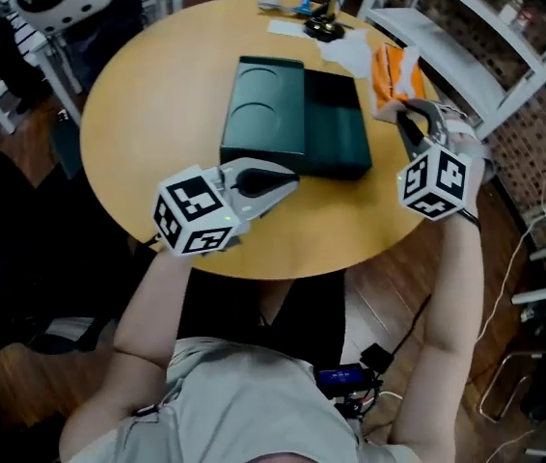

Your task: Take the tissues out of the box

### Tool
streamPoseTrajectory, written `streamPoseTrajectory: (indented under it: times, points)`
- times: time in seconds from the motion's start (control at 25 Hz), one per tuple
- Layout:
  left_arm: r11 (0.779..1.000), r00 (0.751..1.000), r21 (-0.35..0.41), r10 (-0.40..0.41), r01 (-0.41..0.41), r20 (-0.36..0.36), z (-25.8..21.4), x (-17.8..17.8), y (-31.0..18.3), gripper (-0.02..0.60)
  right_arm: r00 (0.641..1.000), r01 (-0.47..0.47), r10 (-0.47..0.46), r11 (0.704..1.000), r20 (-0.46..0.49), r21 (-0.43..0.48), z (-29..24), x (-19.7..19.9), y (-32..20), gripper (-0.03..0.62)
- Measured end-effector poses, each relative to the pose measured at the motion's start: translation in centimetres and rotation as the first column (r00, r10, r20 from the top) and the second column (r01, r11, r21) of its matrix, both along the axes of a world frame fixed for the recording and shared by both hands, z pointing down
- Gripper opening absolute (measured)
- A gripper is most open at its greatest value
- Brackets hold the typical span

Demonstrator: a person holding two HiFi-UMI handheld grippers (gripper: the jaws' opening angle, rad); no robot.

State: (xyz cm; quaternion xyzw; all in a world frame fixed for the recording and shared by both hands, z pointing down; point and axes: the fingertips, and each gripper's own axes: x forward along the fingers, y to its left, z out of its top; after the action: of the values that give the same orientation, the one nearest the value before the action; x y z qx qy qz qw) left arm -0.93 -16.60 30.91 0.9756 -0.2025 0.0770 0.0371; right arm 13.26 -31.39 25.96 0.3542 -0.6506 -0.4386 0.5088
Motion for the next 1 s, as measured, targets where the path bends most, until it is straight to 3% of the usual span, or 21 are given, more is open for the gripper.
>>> streamPoseTrajectory:
  times: [0.2,0.4,0.56,0.68,0.72,0.76,0.8,0.92,1.0]
  points:
    - [1.0,0.999,0.018,0.014,-0.013,-0.046,0.7,1.8,-1.3,0.0,0.99,-0.123,0.112,0.983,-0.083,-0.136,8.3,6.4,-2.4,0.112]
    - [1.0,0.999,0.022,0.015,-0.014,-0.051,0.7,2.1,-1.4,0.0,0.985,-0.129,0.108,0.979,-0.133,-0.159,10.7,7.9,-2.9,0.128]
    - [1.0,0.999,0.019,0.016,-0.015,-0.05,0.7,2.1,-1.5,0.0,0.995,-0.1,0.098,0.976,-0.022,-0.192,9.0,7.8,-1.9,0.208]
    - [1.0,0.999,0.017,0.016,-0.015,-0.051,0.8,2.0,-1.4,0.0,0.976,-0.004,0.04,0.986,0.212,-0.169,5.2,5.6,0.4,0.188]
    - [1.0,0.999,0.018,0.015,-0.015,-0.05,0.7,2.0,-1.4,0.0,0.943,0.076,-0.017,0.984,0.333,-0.163,3.5,3.8,1.8,0.142]
    - [1.0,0.999,0.019,0.014,-0.013,-0.05,0.7,2.0,-1.5,0.0,0.885,0.182,-0.09,0.97,0.457,-0.162,1.9,1.6,3.4,0.082]
    - [1.0,0.999,0.02,0.013,-0.012,-0.05,0.7,2.1,-1.5,0.0,0.805,0.304,-0.162,0.939,0.571,-0.163,0.7,-0.8,5.3,0.029]
    - [1.0,0.999,0.019,0.013,-0.012,-0.05,0.7,2.3,-1.6,0.0,0.557,0.601,-0.261,0.781,0.788,-0.167,0.2,-6.5,10.2,0.002]
    - [1.0,0.999,0.017,0.015,-0.015,-0.049,0.7,2.4,-1.6,0.0,0.446,0.703,-0.228,0.687,0.865,-0.182,1.3,-8.9,12.2,0.002]
